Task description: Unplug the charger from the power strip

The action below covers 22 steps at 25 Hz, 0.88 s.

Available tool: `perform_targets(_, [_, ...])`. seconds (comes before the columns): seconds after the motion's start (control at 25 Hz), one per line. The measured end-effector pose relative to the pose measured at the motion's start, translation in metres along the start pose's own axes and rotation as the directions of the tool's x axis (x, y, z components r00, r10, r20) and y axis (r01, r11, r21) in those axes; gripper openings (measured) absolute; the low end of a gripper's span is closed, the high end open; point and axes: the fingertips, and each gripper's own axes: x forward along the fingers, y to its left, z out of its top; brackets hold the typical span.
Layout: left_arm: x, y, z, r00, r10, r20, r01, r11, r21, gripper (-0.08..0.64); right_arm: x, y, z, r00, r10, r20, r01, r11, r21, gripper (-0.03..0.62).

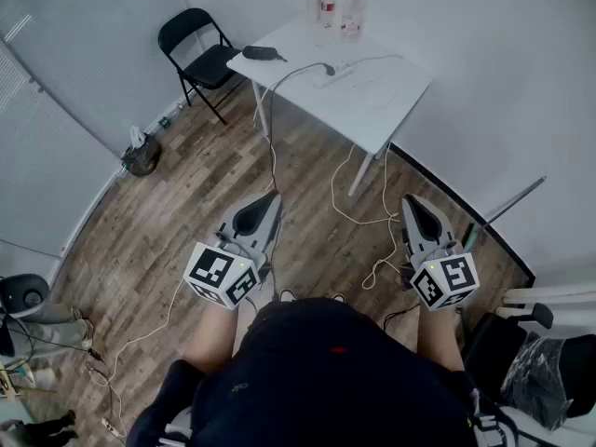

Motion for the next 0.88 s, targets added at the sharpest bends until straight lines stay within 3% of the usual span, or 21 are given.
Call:
perform_targets(0.52, [-0.001,0.001,-0.006,1.0,-0.006,-0.004,0.005,1.0,-0.009,0.025,0.001,0.003,-0.008,1.0,-0.001,-0.013,0.001,1.0,-0.006,0.032])
perform_targets(0.88, [-0.008,0.006,-0.009,1.0,-0.007,-0.008,0.007,1.0,-0.018,0.025,0.004,0.008,-0.011,1.0,-0.009,-0.007,0.009,0.999,0.037,0.034])
